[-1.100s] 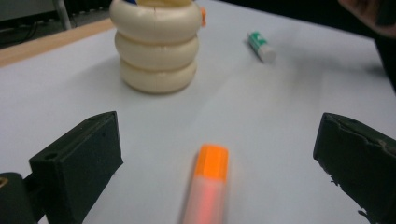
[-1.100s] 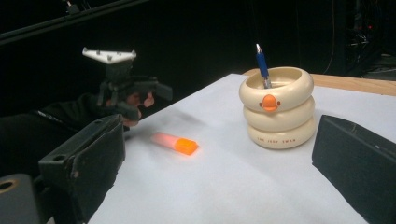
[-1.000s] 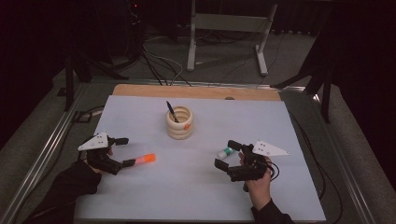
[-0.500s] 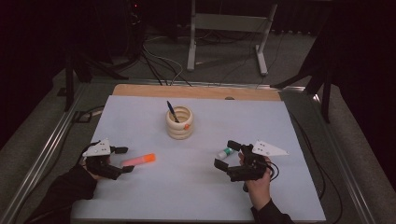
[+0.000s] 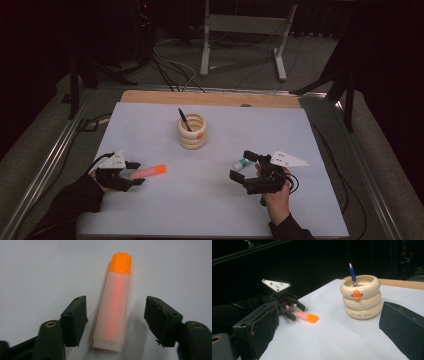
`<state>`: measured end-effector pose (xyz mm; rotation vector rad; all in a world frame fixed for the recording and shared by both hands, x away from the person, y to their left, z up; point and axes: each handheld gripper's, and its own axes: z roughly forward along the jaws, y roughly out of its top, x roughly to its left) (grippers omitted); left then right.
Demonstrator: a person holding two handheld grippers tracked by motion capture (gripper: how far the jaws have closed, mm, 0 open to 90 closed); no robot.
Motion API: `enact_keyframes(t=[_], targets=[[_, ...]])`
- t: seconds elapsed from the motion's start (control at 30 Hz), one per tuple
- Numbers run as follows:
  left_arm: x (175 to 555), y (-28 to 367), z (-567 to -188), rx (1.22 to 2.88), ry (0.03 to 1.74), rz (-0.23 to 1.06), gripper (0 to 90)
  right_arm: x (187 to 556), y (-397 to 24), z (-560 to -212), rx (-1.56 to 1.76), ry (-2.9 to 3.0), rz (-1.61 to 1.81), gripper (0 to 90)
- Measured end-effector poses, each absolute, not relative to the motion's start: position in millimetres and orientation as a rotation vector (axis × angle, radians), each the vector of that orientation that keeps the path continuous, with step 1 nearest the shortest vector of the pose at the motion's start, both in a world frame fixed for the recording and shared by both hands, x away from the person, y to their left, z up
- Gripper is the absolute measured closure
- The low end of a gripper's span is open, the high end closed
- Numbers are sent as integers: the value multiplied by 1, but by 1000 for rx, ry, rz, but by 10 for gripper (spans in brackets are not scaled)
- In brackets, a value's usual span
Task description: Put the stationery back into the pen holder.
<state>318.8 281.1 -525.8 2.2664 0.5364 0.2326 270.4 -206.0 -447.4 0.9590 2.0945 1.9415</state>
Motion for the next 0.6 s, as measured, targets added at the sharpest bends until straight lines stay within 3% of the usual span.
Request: enact_keyframes(t=[0.47,0.6], targets=[[327,274,-524,2313,521,206,640,271,-207,-447,963,2088,1949,25],[327,273,-523,2313,518,207,659,270,-207,-447,962,2088,1947,25]])
